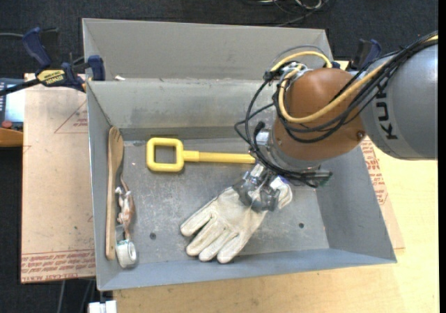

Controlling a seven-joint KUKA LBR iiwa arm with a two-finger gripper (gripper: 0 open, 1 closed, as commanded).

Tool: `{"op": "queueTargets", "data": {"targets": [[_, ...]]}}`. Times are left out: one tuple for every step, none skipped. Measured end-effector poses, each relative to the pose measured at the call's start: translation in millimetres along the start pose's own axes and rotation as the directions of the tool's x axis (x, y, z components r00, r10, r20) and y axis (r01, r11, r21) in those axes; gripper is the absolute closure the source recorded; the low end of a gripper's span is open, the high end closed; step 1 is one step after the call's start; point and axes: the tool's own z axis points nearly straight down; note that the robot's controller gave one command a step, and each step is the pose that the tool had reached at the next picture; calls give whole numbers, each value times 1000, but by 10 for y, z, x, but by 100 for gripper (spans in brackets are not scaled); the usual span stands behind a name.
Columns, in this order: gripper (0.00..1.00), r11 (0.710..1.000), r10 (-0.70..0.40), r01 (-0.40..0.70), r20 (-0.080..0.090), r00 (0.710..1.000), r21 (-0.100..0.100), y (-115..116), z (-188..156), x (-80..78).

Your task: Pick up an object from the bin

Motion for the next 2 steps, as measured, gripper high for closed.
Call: {"op": "queueTargets", "data": {"targets": [[100,973,232,-232,-7,973,-17,188,813,208],[100,999,51,-51,4,999,-3,-315,465,-167]]}}
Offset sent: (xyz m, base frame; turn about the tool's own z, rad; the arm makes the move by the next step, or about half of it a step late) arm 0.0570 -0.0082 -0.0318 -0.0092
